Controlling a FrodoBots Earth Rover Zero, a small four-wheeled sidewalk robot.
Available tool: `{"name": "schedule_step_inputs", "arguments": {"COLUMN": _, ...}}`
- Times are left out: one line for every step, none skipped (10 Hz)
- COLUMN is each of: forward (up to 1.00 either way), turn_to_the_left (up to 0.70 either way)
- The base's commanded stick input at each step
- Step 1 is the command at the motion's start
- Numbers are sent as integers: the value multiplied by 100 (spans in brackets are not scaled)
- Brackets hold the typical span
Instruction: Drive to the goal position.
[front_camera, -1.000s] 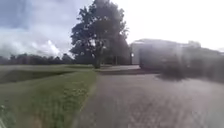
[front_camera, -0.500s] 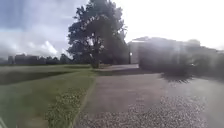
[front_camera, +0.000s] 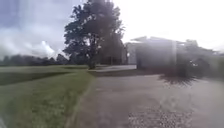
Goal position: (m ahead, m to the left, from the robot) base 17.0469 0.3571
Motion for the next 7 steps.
{"name": "schedule_step_inputs", "arguments": {"forward": 70, "turn_to_the_left": 0}}
{"name": "schedule_step_inputs", "arguments": {"forward": 70, "turn_to_the_left": 0}}
{"name": "schedule_step_inputs", "arguments": {"forward": 70, "turn_to_the_left": 0}}
{"name": "schedule_step_inputs", "arguments": {"forward": 70, "turn_to_the_left": 0}}
{"name": "schedule_step_inputs", "arguments": {"forward": 70, "turn_to_the_left": 0}}
{"name": "schedule_step_inputs", "arguments": {"forward": 70, "turn_to_the_left": 0}}
{"name": "schedule_step_inputs", "arguments": {"forward": 70, "turn_to_the_left": 0}}
